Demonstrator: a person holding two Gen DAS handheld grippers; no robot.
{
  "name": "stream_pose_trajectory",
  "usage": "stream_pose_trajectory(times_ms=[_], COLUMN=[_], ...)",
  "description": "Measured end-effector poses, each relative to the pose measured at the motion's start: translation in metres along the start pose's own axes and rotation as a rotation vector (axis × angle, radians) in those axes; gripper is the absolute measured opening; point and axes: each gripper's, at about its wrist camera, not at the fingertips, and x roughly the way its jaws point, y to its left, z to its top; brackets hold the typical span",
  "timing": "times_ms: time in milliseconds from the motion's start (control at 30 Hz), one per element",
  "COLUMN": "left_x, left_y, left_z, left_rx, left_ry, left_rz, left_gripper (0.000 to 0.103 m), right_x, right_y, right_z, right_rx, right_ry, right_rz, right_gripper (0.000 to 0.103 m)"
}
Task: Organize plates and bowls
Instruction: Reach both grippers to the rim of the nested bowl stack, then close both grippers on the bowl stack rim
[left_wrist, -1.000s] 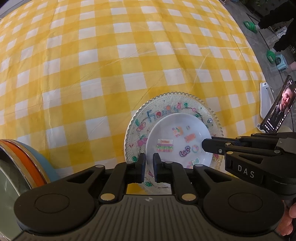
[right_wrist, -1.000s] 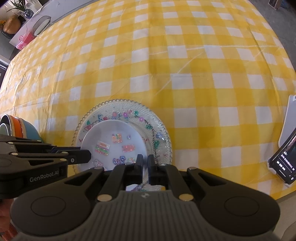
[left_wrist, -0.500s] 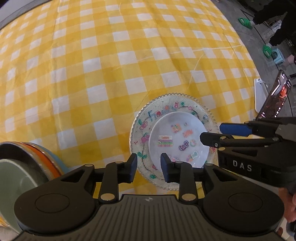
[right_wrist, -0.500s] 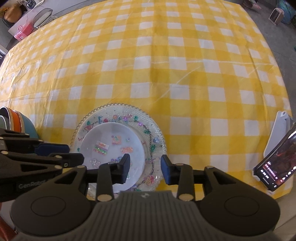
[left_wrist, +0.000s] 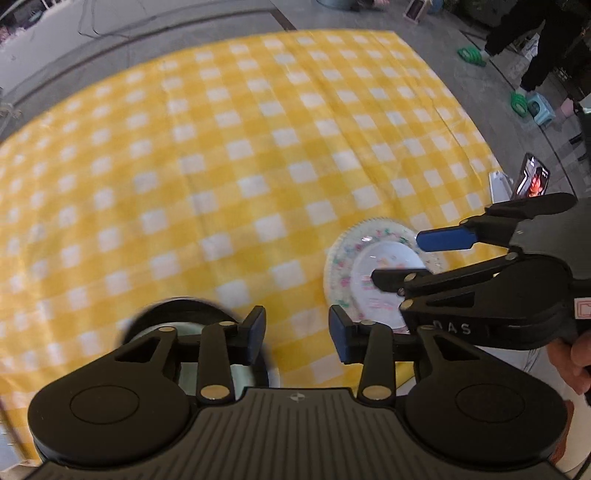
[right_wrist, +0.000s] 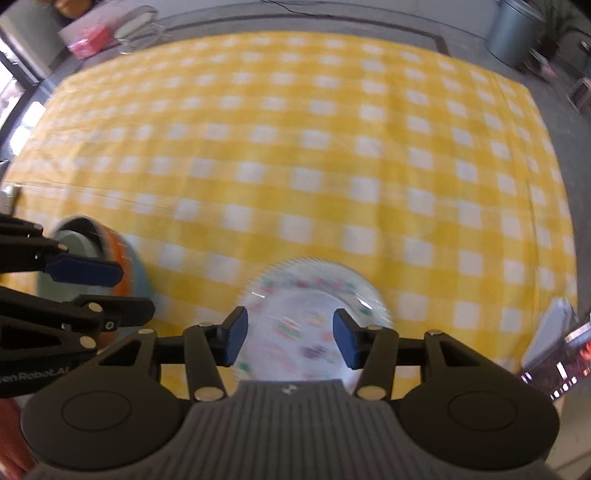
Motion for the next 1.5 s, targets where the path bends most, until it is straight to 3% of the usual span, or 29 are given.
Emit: stream_pose_trajectory(times_ms=[67, 233, 433, 767, 1000, 1200, 1333, 1500], left_x=[-0.013, -0.031, -0.022, 0.028, 0.047, 0.054, 0.058, 0.062], left_y=[0.014, 0.055, 0.093, 0.126, 0.137, 0.138, 0.141, 0.146], left_z=[-0.004, -0.021, -0.047, -0.079, -0.081, -0.084, -0.086, -0.09], left_rx=[0.001, -0.027, -0.081, -0.224, -0.296, -0.297, -0.318, -0.347], left_ry=[-0.019, -0.054, -0.041, -0.005, -0.004, 0.007, 0.004, 0.01], left_rz=[0.026, 0.073, 0.059, -0.089, -0.134, -0.151, -0.16, -0.186], left_gripper=[0.052, 0.058, 0.07, 0.07, 0.068, 0.065, 0.063, 0.051], right_x=[-0.003, -0.002, 0.025, 0.071, 0.087, 0.095, 0.097, 0.099], right_y=[0.018, 0.061, 0.092, 0.098, 0.1, 0.103, 0.101, 0.1], right_z=[0.007, 0.02, 0.021, 0.011, 0.008, 0.008, 0.007, 0.005], right_rx=[-0.022, -0.054, -0.045, 0.06, 0.072, 0.071, 0.079, 0.093], right_ry=[-0.01, -0.012, 0.048, 0.143, 0.165, 0.179, 0.185, 0.184], right_rz=[0.034, 0.115, 0.175, 0.201, 0.198, 0.21, 0.212, 0.229], right_gripper=[0.062, 0.063, 0.072, 0.071, 0.066, 0.057, 0.056, 0.052])
